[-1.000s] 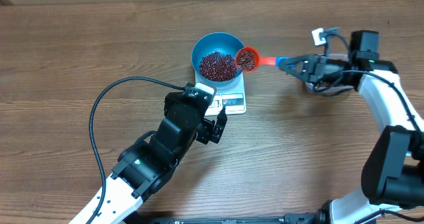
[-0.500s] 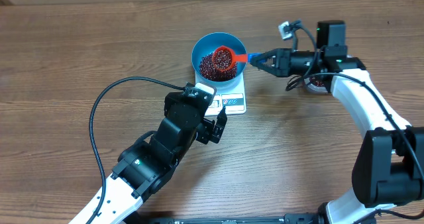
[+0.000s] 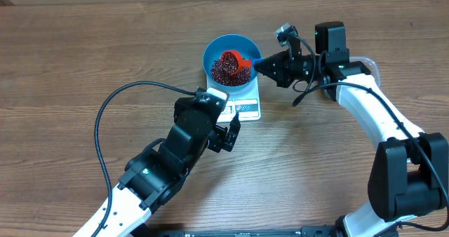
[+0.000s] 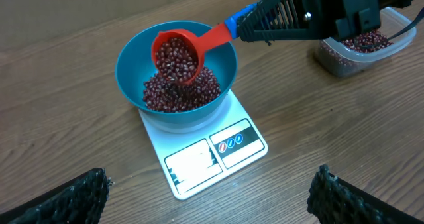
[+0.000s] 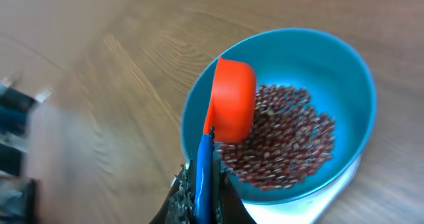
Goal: Scoop item into bowl and weigh 150g on scale
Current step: 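Tilt the scoop with the right gripper to pour beans into bowl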
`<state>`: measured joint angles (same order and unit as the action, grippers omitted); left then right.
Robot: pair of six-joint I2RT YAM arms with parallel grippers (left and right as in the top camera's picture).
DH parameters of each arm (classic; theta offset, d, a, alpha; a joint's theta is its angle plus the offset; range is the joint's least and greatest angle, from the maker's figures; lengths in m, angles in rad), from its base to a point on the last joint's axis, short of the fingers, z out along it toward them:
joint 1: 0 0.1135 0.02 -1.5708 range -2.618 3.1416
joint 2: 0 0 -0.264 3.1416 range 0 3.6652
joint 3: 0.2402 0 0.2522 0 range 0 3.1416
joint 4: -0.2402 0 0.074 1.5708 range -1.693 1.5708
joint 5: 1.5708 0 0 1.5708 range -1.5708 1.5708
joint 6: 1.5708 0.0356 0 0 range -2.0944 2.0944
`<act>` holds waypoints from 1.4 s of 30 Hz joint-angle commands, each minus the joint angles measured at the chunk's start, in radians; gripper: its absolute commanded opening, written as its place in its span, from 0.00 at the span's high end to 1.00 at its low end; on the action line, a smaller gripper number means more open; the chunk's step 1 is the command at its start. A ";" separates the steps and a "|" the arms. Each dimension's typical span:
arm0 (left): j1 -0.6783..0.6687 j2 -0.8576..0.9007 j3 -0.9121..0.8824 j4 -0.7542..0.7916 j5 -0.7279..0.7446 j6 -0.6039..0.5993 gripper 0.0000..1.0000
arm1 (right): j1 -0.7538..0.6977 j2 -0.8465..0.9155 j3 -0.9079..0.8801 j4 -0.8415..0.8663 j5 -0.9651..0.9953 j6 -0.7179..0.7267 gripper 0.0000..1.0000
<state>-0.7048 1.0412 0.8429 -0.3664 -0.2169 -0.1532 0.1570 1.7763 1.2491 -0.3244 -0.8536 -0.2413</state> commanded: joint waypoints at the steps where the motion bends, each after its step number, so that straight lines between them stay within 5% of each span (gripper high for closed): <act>1: 0.004 -0.017 0.006 0.005 0.000 0.019 0.01 | 0.001 0.005 0.007 0.003 0.015 -0.211 0.96; 20: 0.004 -0.017 0.006 -0.012 0.008 0.016 0.01 | 0.001 0.004 0.007 0.019 0.027 -0.787 0.96; 42: 0.004 -0.017 0.006 -0.026 0.008 0.016 0.00 | 0.001 -0.068 0.009 0.084 0.098 -0.708 0.96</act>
<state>-0.7048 1.0412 0.8429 -0.3923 -0.2165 -0.1532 0.1570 1.7664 1.2491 -0.2417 -0.7544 -1.0088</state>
